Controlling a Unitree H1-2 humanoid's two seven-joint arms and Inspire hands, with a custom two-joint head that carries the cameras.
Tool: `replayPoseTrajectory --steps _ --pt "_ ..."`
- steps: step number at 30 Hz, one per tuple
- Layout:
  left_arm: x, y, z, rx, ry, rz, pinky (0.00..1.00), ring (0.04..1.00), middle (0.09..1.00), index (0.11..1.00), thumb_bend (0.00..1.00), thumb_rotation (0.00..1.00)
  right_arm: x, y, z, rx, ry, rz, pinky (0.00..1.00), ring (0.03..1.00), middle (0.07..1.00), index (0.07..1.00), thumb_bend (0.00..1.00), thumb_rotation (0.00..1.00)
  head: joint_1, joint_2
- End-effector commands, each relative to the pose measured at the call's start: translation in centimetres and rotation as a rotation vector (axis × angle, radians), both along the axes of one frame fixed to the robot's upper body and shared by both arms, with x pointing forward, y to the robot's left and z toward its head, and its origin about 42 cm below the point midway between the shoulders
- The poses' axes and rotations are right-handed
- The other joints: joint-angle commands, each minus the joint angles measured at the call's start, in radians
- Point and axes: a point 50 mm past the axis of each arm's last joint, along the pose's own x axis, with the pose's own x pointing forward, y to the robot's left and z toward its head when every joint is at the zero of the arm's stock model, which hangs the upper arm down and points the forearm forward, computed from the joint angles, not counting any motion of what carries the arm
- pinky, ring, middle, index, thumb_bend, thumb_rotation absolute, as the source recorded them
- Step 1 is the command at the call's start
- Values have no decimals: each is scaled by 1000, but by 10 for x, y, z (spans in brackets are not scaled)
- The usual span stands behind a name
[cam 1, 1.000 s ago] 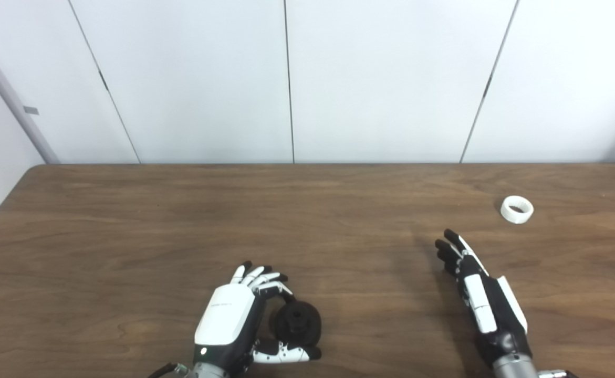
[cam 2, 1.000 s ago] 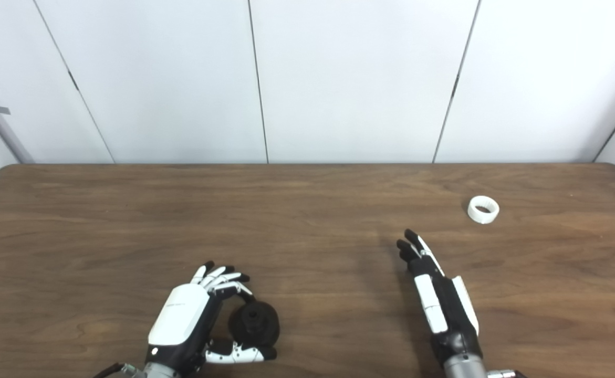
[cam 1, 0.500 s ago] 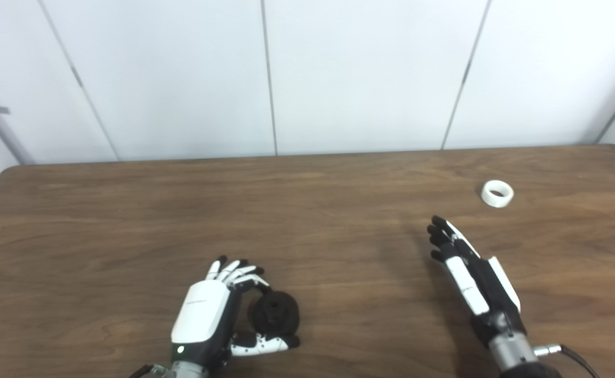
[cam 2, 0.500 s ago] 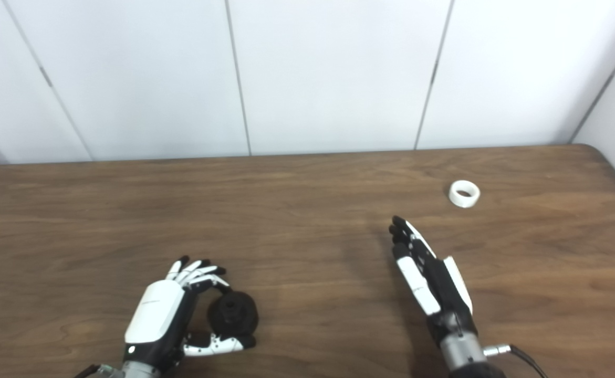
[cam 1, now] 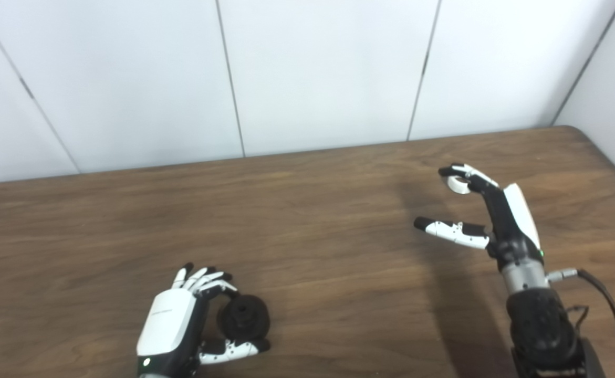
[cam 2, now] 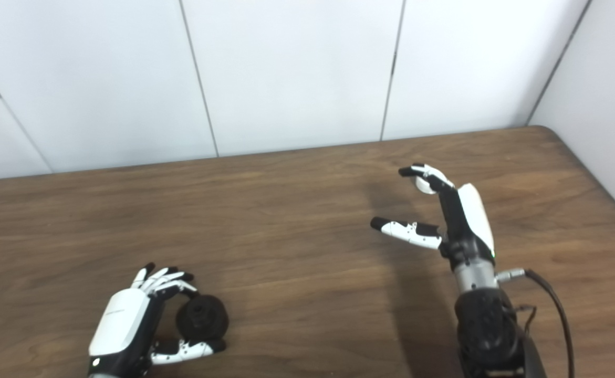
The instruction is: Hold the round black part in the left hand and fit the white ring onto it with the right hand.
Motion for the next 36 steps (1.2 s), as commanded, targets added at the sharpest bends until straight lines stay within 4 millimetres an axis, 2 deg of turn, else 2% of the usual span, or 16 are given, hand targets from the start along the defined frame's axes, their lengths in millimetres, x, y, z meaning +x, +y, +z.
replayPoseTrajectory --steps 1,6,12,17,24,36 --pt "-4 11 -9 67 47 8 1000 878 783 484 522 48 13 -8 22 -83 -89 -10 898 918 879 742 815 310 -2 1" --pt "-4 11 -9 89 62 2 1000 881 787 485 522 48 28 -26 32 -148 -87 -31 888 936 897 746 814 285 -4 4" --pt "-7 13 -9 101 68 3 1000 878 785 485 522 48 44 -45 40 -173 -53 -49 929 965 917 752 817 285 -21 6" --pt "-8 16 -10 104 67 3 1000 874 782 485 522 48 53 -50 41 -193 -20 -57 924 967 920 754 803 303 -50 5" --pt "-11 20 -9 105 81 3 1000 880 789 485 522 48 76 -60 38 -179 36 -92 974 973 924 752 816 303 -82 3" --pt "-11 22 -7 111 82 3 1000 873 785 484 523 49 107 -70 31 -210 143 -139 960 955 914 758 842 349 -107 -1"
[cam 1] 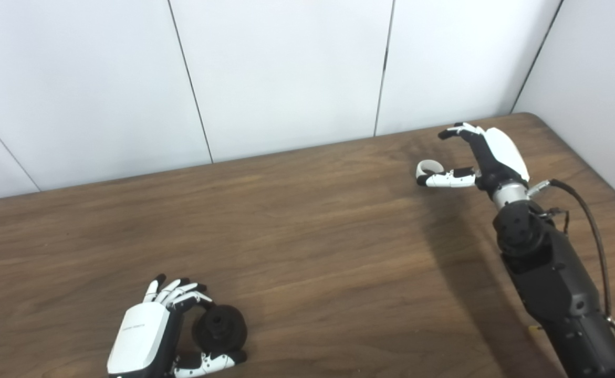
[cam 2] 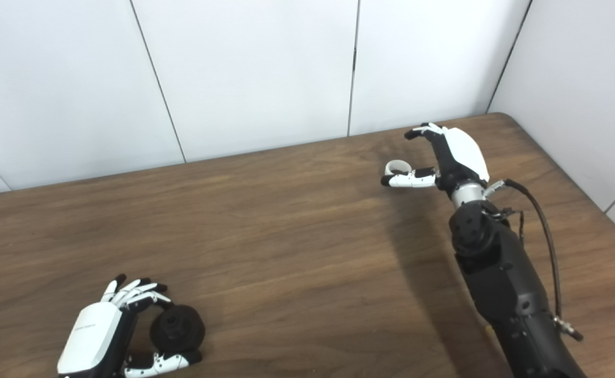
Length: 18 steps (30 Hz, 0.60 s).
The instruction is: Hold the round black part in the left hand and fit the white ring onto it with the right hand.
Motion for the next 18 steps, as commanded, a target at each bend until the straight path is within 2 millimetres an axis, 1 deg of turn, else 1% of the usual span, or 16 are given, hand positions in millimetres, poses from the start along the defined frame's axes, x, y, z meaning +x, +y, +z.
replayPoseTrajectory --steps 1,8,12,18 --pt "-8 14 -11 64 70 22 1000 872 784 484 523 49 14 -6 30 -45 -69 -5 957 954 914 758 840 348 -1 0" --pt "-9 13 -10 66 74 21 1000 877 786 484 523 49 29 -11 27 -41 -10 -8 977 969 930 774 810 347 -3 2" --pt "-8 12 -10 58 67 21 1000 874 783 484 523 49 35 -15 27 -61 35 9 998 977 937 765 807 339 2 2" --pt "-9 10 -10 53 65 21 1000 871 785 485 523 48 44 -21 27 -90 91 -6 1000 980 929 760 820 363 3 3"
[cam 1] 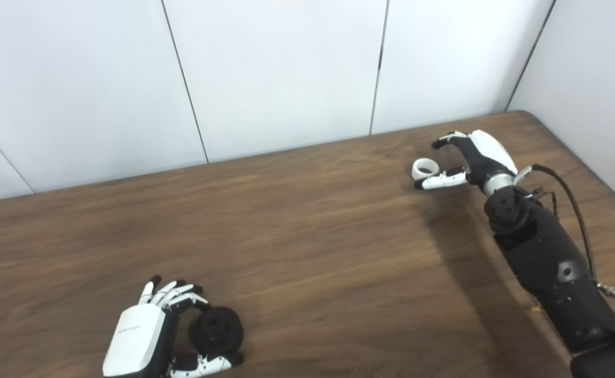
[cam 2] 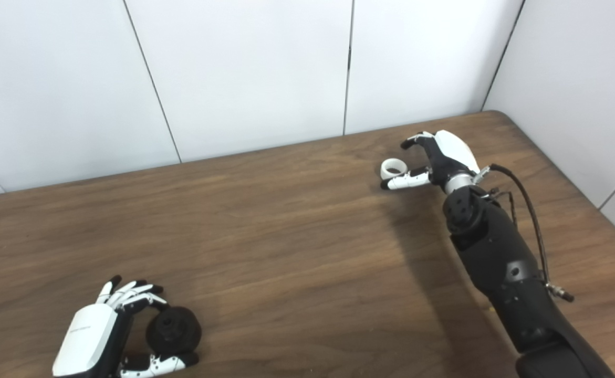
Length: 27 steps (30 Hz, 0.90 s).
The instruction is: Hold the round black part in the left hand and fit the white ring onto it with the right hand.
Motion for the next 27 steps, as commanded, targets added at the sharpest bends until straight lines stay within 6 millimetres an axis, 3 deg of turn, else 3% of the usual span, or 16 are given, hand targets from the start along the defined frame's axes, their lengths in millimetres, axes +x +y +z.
replayPoseTrajectory --steps 1,27 --pt "-9 10 -11 52 64 21 1000 870 784 485 523 48 14 -5 36 -46 -75 6 1000 982 930 762 817 365 0 0" --pt "-7 10 -8 38 55 24 1000 873 781 484 522 48 28 -4 34 -111 0 36 1000 981 930 742 826 378 -4 2"
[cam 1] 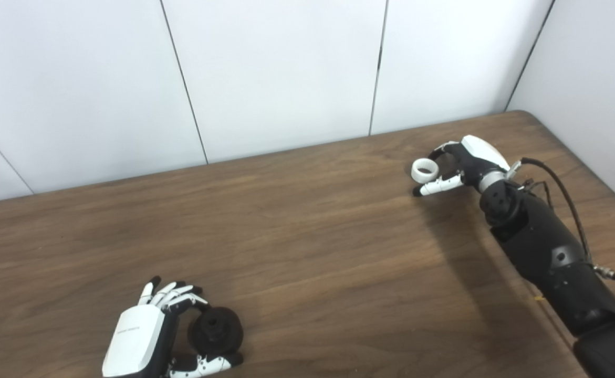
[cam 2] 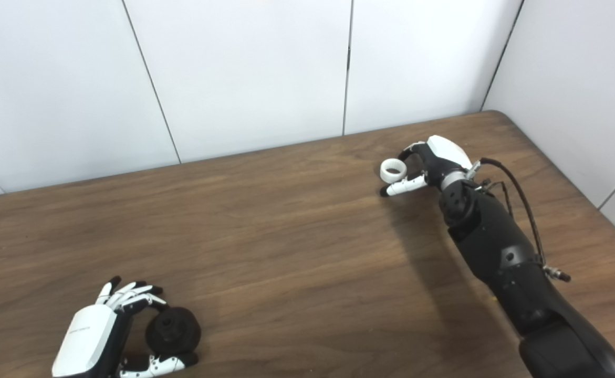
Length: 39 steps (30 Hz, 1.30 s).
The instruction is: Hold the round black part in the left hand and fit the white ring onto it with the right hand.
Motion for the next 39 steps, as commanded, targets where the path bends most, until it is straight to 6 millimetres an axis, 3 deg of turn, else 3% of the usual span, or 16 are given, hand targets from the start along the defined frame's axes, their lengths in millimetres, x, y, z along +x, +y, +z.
replayPoseTrajectory --steps 1,28,39 --pt "-7 10 -8 40 56 23 1000 873 781 484 522 48 13 -4 36 -42 -95 8 1000 980 929 740 825 376 -1 0" --pt "-7 7 -7 38 46 18 1000 870 778 484 522 48 19 3 37 -21 -91 4 1000 977 919 724 815 349 8 9" --pt "-6 7 -7 35 49 21 1000 872 777 484 523 48 18 -2 36 -11 -100 -6 1000 978 895 660 786 306 8 12"
